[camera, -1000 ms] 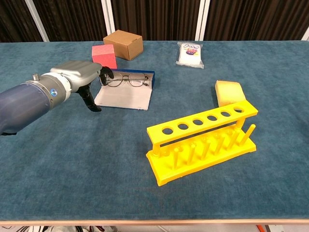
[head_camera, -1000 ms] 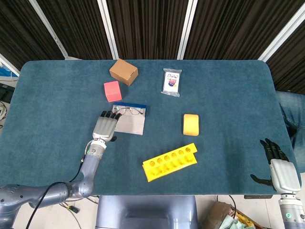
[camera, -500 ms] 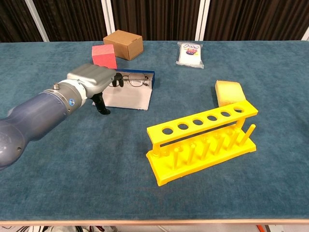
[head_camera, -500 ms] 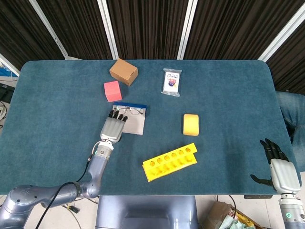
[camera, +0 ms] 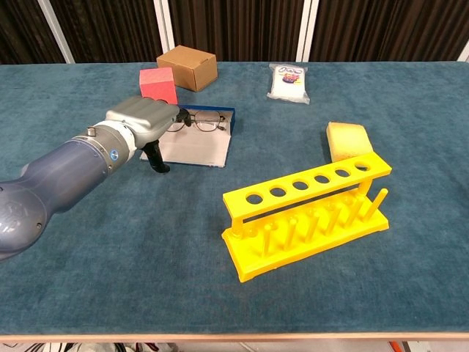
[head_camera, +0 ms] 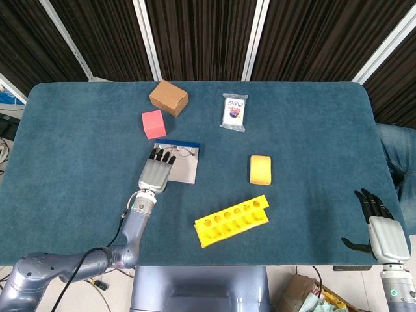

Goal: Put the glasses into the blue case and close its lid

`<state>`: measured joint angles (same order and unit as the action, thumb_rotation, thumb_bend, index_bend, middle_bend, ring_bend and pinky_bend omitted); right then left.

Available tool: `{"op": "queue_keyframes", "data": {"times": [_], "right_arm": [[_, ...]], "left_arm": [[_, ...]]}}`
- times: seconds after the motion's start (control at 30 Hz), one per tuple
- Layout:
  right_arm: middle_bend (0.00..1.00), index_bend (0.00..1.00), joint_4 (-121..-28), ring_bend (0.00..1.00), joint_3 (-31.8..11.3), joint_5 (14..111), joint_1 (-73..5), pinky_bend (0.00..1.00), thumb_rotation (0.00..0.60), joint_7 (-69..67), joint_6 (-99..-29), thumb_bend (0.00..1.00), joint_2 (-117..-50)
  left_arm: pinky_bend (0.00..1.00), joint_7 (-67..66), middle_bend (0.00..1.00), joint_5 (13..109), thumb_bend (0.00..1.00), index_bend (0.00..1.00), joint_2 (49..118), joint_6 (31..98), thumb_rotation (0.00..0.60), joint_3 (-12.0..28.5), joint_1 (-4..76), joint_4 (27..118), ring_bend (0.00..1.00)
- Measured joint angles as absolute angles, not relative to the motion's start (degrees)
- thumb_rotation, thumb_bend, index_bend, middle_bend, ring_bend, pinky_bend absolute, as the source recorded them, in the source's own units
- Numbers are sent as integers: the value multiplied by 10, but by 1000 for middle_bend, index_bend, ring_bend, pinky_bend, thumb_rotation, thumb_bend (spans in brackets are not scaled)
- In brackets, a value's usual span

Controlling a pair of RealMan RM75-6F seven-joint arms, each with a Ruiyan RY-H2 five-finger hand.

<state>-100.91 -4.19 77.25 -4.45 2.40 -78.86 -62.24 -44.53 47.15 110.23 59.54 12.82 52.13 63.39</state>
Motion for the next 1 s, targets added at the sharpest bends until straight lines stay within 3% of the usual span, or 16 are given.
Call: {"op": "queue_keyframes", "data": {"times": [0.73, 1.0], "right_arm": [[0, 0, -1008, 0, -42, 773, -44, 176, 600, 22, -790, 0, -623], [0, 0, -1009, 0, -42, 773, -44, 176, 600, 21, -790, 0, -623]], "left_arm": [[97, -452, 174, 469, 191, 188, 1141, 583, 600, 153, 534, 583, 68], [96, -451, 169, 472, 315, 203, 1146, 582, 600, 158, 535, 576, 68]]}}
